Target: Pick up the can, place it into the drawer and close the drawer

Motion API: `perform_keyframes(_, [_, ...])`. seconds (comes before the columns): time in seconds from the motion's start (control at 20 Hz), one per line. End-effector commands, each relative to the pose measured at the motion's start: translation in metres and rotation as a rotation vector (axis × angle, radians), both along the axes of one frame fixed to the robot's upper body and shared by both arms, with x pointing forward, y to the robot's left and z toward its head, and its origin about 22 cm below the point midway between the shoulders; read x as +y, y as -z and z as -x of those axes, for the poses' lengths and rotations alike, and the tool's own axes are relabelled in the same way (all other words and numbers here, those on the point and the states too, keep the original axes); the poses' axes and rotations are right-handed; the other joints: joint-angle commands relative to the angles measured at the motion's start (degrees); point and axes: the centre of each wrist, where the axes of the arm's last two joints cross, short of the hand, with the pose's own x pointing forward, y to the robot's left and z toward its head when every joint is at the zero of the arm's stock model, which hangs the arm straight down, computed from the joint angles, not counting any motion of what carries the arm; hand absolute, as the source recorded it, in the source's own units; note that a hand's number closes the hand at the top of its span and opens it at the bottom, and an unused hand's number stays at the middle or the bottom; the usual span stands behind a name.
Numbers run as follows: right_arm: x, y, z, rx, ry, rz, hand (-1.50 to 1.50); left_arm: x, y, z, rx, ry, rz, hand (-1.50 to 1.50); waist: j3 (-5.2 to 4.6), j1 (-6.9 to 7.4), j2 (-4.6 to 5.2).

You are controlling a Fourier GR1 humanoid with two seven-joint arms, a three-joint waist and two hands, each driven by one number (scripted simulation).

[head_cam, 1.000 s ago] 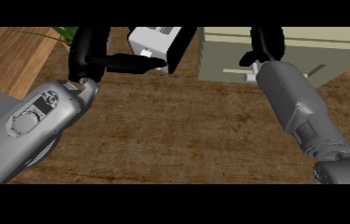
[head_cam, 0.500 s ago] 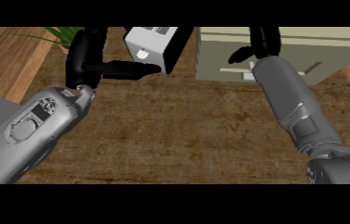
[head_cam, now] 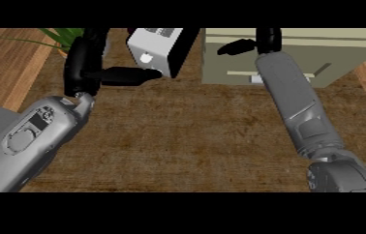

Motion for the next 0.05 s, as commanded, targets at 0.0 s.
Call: perform_keyframes(0.0, [0.0122,-0.015,-0.0041,-0.043,-0.003,-0.14,-1.5,-0.0078,0.0029,0.0105,0.001,0.007,0.008,-1.5,-0.19,0.43,-0.58])
